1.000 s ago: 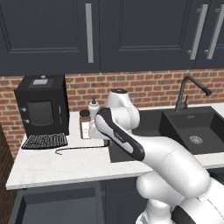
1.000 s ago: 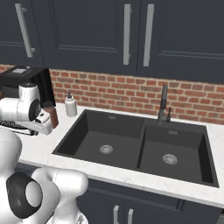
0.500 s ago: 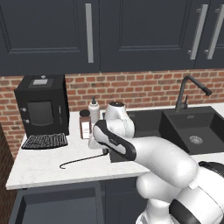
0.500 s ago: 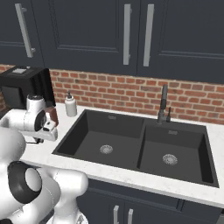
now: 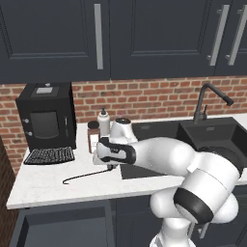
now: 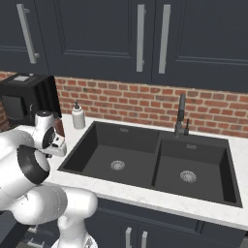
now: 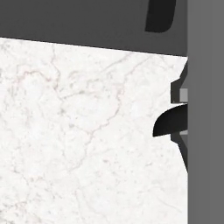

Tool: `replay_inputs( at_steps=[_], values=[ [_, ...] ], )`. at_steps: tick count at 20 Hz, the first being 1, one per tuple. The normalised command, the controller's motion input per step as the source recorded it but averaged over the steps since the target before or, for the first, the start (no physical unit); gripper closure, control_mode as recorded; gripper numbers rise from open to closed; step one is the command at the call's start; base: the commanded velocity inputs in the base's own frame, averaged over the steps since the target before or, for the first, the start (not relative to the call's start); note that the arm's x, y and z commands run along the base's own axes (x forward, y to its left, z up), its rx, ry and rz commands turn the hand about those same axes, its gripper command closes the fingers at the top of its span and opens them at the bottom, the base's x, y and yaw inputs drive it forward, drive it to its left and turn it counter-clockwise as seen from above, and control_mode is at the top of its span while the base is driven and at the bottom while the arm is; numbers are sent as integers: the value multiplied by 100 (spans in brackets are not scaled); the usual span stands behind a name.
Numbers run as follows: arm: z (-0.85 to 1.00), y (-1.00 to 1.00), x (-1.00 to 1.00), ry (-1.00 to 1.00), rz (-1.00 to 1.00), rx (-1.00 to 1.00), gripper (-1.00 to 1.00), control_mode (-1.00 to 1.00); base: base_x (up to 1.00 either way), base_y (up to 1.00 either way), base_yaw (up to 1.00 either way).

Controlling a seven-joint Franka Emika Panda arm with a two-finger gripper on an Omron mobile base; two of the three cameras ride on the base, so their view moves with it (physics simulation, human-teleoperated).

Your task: Pick the ladle from the drawer and place it on the counter.

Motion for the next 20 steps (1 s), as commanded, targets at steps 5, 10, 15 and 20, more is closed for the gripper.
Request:
replay_inputs(
  at_steps=[5, 10, 15, 20],
  values=[
    [-7, 21, 30, 0, 0, 0, 100, -100, 0, 0, 0],
    [-13, 16, 21, 0, 0, 0, 100, -100, 0, 0, 0],
    [-35, 19, 18, 0, 0, 0, 100, -100, 0, 0, 0],
    [-36, 11, 9, 0, 0, 0, 100, -100, 0, 0, 0]
  ],
)
